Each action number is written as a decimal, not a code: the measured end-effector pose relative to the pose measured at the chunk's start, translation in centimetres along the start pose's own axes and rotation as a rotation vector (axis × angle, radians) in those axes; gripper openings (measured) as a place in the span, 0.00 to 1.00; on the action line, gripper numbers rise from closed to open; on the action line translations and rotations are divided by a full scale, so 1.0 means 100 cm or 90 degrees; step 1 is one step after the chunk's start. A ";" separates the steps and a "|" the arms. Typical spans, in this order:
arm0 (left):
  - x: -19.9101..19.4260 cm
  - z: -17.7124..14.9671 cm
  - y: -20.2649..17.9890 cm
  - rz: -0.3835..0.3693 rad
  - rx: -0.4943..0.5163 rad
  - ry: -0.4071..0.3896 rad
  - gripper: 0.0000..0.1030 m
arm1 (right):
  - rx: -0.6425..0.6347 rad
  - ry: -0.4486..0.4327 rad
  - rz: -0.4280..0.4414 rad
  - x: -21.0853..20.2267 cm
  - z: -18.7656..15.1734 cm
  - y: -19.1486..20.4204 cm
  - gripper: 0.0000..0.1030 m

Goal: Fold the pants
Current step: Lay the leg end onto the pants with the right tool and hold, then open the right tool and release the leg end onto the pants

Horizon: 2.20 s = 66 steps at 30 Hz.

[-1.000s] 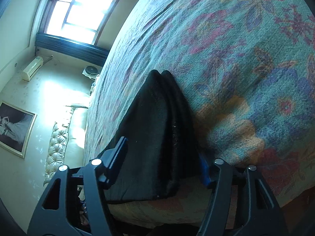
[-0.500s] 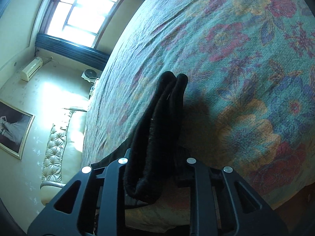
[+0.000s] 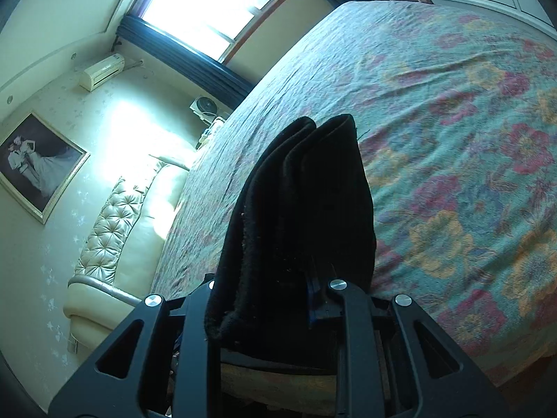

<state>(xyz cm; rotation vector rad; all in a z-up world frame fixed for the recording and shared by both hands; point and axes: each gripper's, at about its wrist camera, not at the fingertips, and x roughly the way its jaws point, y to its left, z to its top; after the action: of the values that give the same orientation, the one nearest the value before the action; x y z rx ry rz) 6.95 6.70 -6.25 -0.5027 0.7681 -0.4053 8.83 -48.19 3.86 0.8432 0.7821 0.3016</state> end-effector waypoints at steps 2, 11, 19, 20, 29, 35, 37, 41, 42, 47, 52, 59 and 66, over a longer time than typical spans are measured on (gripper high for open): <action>-0.001 0.000 0.001 -0.004 0.000 -0.004 0.87 | -0.019 0.010 0.005 0.009 -0.003 0.020 0.21; -0.003 -0.002 0.006 -0.019 -0.005 -0.015 0.87 | -0.121 0.087 0.007 0.077 -0.027 0.107 0.21; -0.008 -0.006 0.010 -0.029 -0.015 -0.020 0.87 | -0.207 0.153 -0.043 0.146 -0.069 0.150 0.21; -0.008 -0.006 0.010 -0.029 -0.015 -0.020 0.87 | -0.220 0.161 -0.055 0.154 -0.076 0.154 0.21; -0.008 -0.006 0.010 -0.029 -0.014 -0.020 0.87 | -0.284 0.209 -0.140 0.210 -0.124 0.152 0.21; -0.009 -0.007 0.012 -0.028 -0.013 -0.020 0.87 | -0.295 0.223 -0.173 0.225 -0.144 0.145 0.21; -0.009 -0.006 0.012 -0.028 -0.013 -0.021 0.87 | -0.302 0.224 -0.184 0.228 -0.147 0.145 0.21; -0.009 -0.006 0.012 -0.028 -0.013 -0.021 0.87 | -0.325 0.224 -0.211 0.234 -0.154 0.150 0.21; -0.009 -0.006 0.012 -0.028 -0.013 -0.021 0.87 | -0.331 0.223 -0.218 0.235 -0.156 0.151 0.21; -0.009 -0.006 0.012 -0.028 -0.013 -0.021 0.87 | -0.360 0.221 -0.249 0.241 -0.165 0.155 0.22; -0.009 -0.007 0.012 -0.028 -0.013 -0.021 0.87 | -0.387 0.217 -0.273 0.245 -0.171 0.158 0.22; -0.009 -0.007 0.012 -0.028 -0.013 -0.021 0.87 | -0.413 0.213 -0.293 0.249 -0.180 0.163 0.28; -0.009 -0.006 0.011 -0.028 -0.013 -0.021 0.87 | -0.413 0.216 -0.282 0.251 -0.186 0.167 0.42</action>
<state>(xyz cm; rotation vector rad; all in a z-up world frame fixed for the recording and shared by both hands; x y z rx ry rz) 6.13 7.88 -6.70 -0.5441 0.7313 -0.4294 13.61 -13.87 -3.58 -0.0040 1.0790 0.2793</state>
